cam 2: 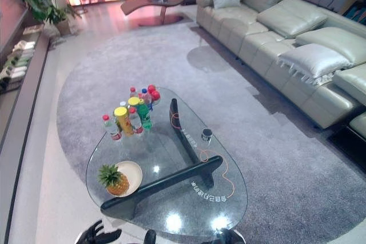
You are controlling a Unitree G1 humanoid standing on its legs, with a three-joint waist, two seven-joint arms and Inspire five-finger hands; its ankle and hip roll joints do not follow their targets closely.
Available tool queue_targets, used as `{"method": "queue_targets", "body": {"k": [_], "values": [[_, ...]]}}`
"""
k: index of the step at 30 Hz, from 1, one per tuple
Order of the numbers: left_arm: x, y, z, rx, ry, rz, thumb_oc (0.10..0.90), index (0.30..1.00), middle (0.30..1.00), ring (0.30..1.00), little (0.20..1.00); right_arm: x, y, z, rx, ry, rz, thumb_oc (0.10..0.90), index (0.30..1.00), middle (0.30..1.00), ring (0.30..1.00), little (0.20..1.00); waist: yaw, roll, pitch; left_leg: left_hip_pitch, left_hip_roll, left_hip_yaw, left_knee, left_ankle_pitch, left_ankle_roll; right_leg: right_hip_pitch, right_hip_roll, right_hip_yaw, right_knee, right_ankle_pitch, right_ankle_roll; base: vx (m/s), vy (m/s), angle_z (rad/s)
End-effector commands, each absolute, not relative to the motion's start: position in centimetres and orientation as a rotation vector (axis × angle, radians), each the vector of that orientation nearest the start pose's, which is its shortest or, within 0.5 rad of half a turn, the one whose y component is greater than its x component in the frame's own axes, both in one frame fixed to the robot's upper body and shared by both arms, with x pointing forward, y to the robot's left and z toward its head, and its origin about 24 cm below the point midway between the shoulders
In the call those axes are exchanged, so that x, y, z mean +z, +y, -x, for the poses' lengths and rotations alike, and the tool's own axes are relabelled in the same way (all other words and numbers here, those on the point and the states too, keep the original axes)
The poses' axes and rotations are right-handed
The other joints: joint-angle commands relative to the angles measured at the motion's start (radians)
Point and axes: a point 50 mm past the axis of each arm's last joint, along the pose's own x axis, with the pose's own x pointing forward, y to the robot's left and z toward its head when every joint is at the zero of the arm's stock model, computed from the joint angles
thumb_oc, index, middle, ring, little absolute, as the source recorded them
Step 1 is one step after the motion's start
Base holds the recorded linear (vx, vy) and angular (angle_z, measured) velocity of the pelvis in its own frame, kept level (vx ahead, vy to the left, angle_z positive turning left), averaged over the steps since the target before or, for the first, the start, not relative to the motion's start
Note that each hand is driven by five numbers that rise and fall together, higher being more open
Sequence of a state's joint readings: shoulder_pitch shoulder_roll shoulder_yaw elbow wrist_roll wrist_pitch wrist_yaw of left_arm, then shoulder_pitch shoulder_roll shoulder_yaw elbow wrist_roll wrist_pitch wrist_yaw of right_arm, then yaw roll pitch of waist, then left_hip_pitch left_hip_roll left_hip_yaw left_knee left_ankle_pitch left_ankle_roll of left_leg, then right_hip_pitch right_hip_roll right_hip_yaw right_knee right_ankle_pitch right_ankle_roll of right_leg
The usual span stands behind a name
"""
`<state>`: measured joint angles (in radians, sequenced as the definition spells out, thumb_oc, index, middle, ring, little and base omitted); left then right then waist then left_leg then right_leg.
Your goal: Pick up the fruit to the plate
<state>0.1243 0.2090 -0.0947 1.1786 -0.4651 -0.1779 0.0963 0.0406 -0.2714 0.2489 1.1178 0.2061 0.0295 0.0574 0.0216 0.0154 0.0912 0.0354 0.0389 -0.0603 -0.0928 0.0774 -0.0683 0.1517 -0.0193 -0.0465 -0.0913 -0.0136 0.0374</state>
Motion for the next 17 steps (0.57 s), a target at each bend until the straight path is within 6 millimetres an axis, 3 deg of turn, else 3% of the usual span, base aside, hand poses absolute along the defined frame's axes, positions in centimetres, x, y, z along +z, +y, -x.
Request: {"method": "queue_targets", "body": {"k": [1,10,17], "values": [[-15.3,24.7,-9.4,0.473,0.993,0.085,0.800,0.900,0.900,0.900,0.900,-15.6,-23.0,-10.7,-0.037,1.162,0.148,0.800,0.900,0.900,0.900,0.900,0.007,-0.039,0.013,0.076,-0.080,0.052,0.006,-0.096,0.033,-0.046,-0.010,-0.001,0.004,0.038,0.058,0.03,0.016,-0.10],[-16.2,24.3,-7.9,0.535,1.132,0.149,0.800,0.900,0.900,0.900,0.900,-16.6,-23.0,-7.9,-0.105,1.296,0.080,0.800,0.900,0.900,0.900,0.900,-0.008,-0.034,-0.010,0.091,-0.078,0.071,0.006,-0.111,0.038,-0.037,-0.012,0.003,0.004,0.033,0.056,0.01,0.006,-0.01],[-16.4,23.5,-7.8,0.505,1.170,0.160,0.800,0.900,0.900,0.900,0.900,-16.7,-23.1,-7.3,-0.142,1.329,0.046,0.800,0.900,0.900,0.900,0.900,-0.012,-0.030,-0.009,0.105,-0.077,0.074,0.006,-0.118,0.041,-0.028,-0.013,0.007,0.004,0.034,0.055,0.01,0.005,-0.04]]}}
